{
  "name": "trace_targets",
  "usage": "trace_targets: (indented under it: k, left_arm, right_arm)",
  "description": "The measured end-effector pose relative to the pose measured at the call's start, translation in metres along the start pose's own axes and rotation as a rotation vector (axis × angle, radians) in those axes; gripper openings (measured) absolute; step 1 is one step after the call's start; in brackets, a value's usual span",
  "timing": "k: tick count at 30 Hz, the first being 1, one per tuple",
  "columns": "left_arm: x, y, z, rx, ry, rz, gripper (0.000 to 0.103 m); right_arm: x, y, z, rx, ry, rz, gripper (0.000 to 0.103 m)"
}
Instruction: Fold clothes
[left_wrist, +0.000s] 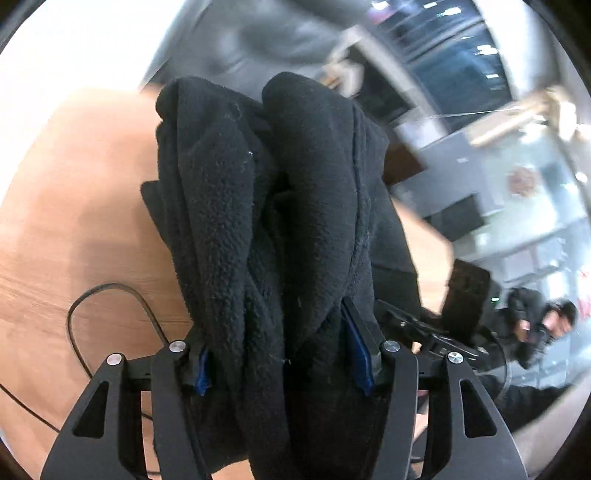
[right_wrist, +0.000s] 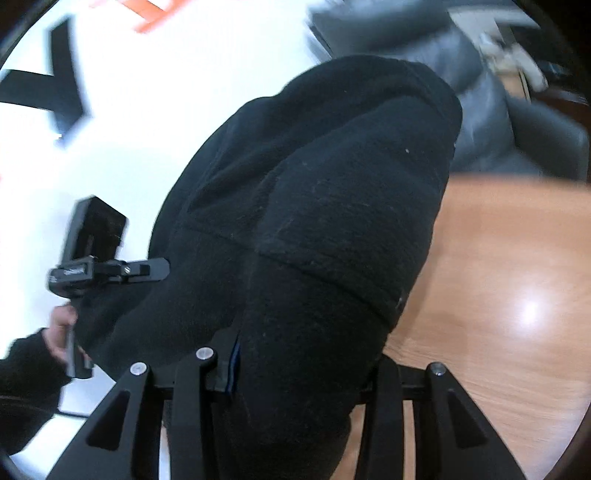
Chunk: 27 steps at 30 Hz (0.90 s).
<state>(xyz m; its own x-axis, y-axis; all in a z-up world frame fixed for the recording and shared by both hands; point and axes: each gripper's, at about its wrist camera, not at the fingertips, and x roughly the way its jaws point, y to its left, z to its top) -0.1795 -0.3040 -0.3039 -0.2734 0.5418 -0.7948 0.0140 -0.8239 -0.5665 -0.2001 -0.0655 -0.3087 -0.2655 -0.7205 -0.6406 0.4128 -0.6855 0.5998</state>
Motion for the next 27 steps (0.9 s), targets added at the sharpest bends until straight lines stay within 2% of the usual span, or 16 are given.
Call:
trace_targets:
  k: [2,3,4,8,12,14,16,17,18,21,24,25,27]
  left_arm:
    - [0.017,0.023,-0.011,-0.029,0.012,-0.022,0.059]
    - [0.024,0.033,-0.015,-0.042,0.017,-0.034,0.059]
    - [0.021,0.036,-0.011,-0.037,0.007,-0.064,0.059]
    - [0.015,0.043,-0.007,-0.009,-0.002,-0.075,0.059]
    - [0.047,0.034,0.020,-0.006,-0.006,-0.070,0.062]
    - [0.048,0.044,0.028,0.001,-0.006,-0.061,0.066]
    - [0.048,0.040,0.028,-0.002,-0.014,-0.031,0.074]
    - [0.046,0.039,0.029,-0.009,-0.019,-0.015,0.076]
    - [0.033,0.038,0.032,-0.015,-0.026,0.000,0.078]
    - [0.002,0.018,0.024,-0.021,-0.086,0.102,0.078]
    - [-0.056,-0.003,-0.014,-0.009,-0.208,0.199,0.079]
    - [-0.084,-0.015,-0.030,-0.009,-0.263,0.238,0.082]
    - [-0.141,-0.039,-0.070,0.000,-0.349,0.307,0.089]
  right_arm:
    - [0.050,-0.001,0.001,0.013,0.026,-0.054,0.042]
    - [0.057,0.000,-0.002,0.002,0.022,-0.081,0.042]
    - [0.055,0.001,-0.002,0.003,0.012,-0.079,0.042]
    - [0.049,0.007,-0.007,-0.003,0.025,-0.110,0.042]
    - [0.044,0.007,-0.015,0.025,0.036,-0.115,0.042]
    - [0.042,0.005,-0.018,0.041,0.044,-0.114,0.043]
    - [0.040,0.003,-0.019,0.055,0.064,-0.112,0.045]
    - [0.039,0.002,-0.020,0.062,0.074,-0.111,0.050]
    - [0.038,0.000,-0.021,0.069,0.083,-0.110,0.054]
    - [0.016,0.009,-0.022,0.034,0.098,-0.124,0.057]
    - [-0.016,0.021,-0.025,-0.023,0.097,-0.143,0.058]
    - [-0.036,0.028,-0.029,-0.059,0.077,-0.154,0.059]
    - [-0.092,0.049,-0.043,-0.178,0.017,-0.191,0.067]
